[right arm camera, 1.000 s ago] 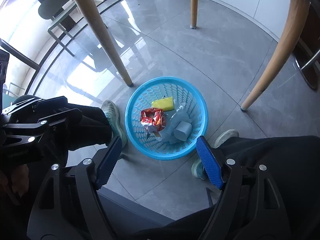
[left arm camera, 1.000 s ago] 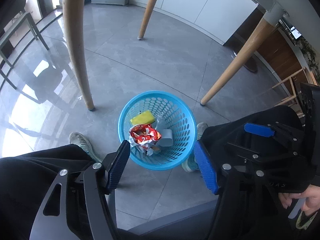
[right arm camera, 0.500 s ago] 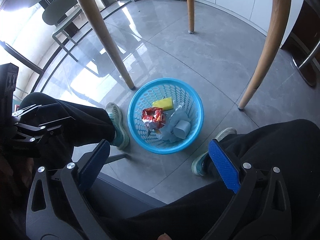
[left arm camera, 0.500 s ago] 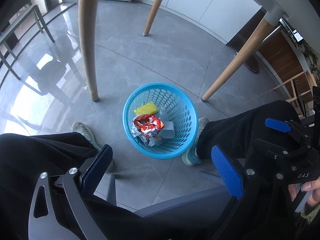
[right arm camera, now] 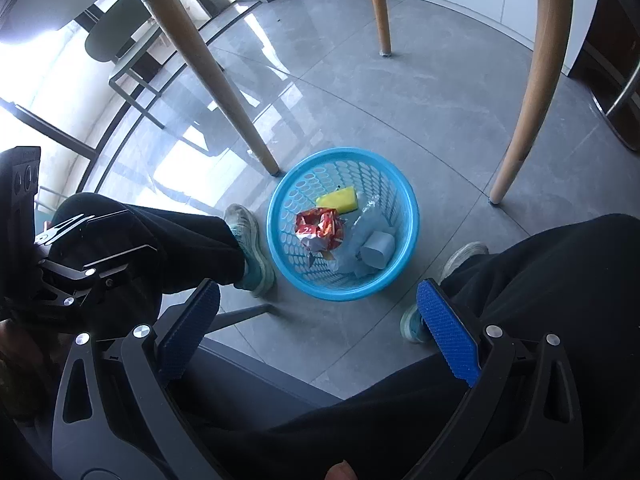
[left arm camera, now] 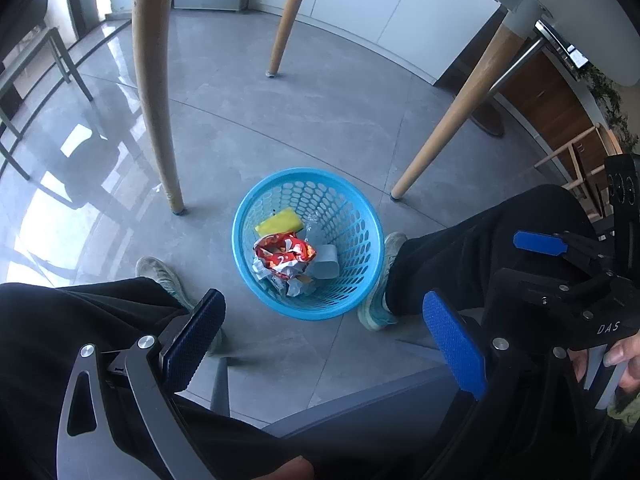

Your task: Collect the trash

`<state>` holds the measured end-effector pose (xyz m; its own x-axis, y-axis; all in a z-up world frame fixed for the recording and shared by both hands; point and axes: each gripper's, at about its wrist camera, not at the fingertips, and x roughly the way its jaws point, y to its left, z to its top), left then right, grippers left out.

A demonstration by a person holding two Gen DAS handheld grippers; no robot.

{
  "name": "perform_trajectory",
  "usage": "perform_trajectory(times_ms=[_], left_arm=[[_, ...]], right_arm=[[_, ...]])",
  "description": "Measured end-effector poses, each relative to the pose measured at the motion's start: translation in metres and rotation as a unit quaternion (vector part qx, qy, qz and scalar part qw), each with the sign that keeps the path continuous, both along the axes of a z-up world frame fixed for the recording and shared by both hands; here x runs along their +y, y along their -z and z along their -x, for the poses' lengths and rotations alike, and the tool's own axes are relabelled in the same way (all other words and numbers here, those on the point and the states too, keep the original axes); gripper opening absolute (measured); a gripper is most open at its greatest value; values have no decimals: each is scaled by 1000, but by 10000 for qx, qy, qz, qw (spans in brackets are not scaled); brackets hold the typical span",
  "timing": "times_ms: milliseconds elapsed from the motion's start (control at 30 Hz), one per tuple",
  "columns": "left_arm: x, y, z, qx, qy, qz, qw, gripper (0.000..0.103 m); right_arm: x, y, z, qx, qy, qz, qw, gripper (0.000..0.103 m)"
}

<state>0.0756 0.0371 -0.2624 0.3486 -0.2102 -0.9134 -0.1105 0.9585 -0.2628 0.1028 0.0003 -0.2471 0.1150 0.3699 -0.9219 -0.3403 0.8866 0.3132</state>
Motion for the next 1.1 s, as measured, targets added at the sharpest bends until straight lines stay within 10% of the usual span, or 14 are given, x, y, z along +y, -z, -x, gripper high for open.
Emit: perform_trajectory(times_ms=[1100], left_arm=[[5, 7, -4, 134, -86, 10, 9999, 97]], right_arm=[[3, 8, -4, 233, -118, -60, 9996, 94]])
